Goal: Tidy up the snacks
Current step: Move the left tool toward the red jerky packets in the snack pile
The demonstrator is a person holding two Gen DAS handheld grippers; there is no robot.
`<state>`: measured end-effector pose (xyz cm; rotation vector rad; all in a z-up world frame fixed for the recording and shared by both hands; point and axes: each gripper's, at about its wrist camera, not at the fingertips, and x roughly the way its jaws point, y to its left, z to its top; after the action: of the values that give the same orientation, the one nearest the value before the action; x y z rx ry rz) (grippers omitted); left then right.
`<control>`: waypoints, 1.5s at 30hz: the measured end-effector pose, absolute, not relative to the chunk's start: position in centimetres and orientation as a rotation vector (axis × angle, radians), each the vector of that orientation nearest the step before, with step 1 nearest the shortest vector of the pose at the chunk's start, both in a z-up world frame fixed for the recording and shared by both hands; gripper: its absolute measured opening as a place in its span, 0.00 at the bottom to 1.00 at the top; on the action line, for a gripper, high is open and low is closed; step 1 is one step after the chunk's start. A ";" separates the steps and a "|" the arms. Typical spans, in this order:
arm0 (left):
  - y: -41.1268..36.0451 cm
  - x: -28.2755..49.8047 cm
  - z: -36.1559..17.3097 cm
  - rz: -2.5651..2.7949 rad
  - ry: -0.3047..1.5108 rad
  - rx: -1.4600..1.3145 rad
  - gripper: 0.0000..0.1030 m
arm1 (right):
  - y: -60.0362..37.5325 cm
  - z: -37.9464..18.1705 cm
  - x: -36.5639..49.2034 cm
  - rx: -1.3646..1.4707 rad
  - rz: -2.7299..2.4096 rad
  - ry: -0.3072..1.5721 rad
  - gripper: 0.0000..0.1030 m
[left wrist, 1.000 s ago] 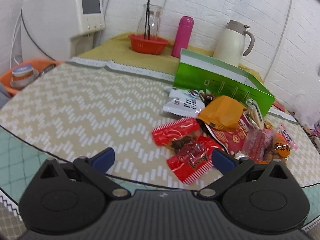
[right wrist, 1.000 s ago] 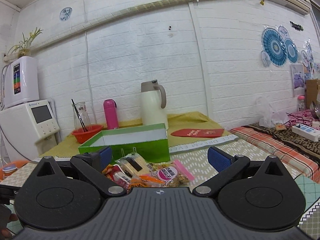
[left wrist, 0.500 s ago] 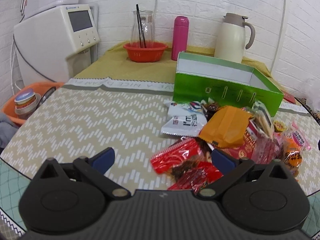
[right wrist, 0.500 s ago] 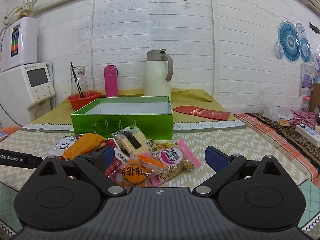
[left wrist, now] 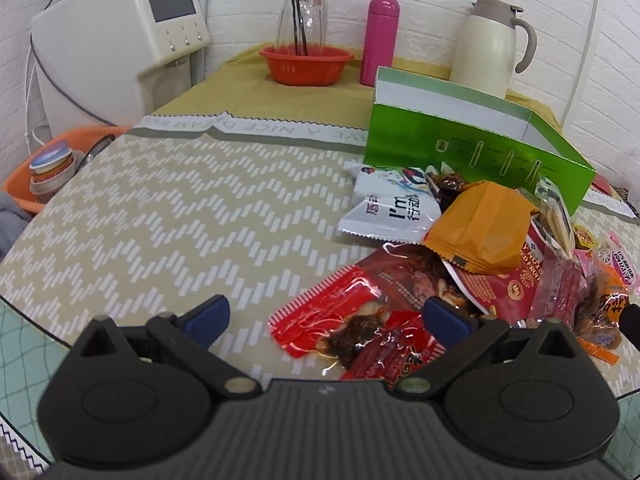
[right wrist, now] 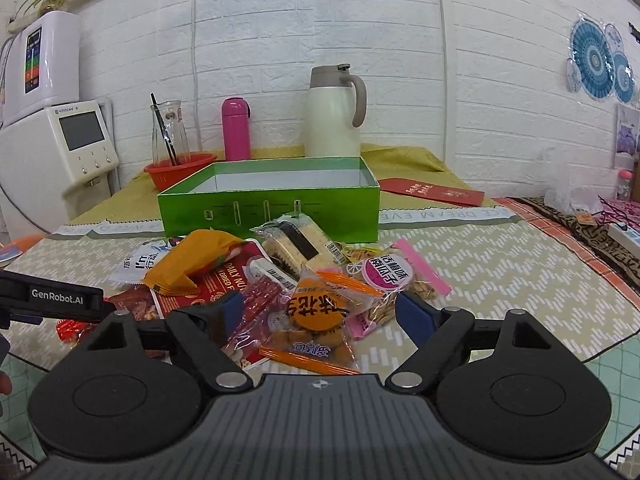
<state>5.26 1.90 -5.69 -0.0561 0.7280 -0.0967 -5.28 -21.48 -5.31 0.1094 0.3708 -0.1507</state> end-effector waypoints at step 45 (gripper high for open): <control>1.4 4.8 -7.6 -0.407 0.713 0.148 0.96 | -19.1 -6.1 -3.4 0.139 -0.268 0.379 1.00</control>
<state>4.85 1.45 -7.57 0.1485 0.7131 -0.4073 -3.43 -19.06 -6.07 0.1390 0.3785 -0.2679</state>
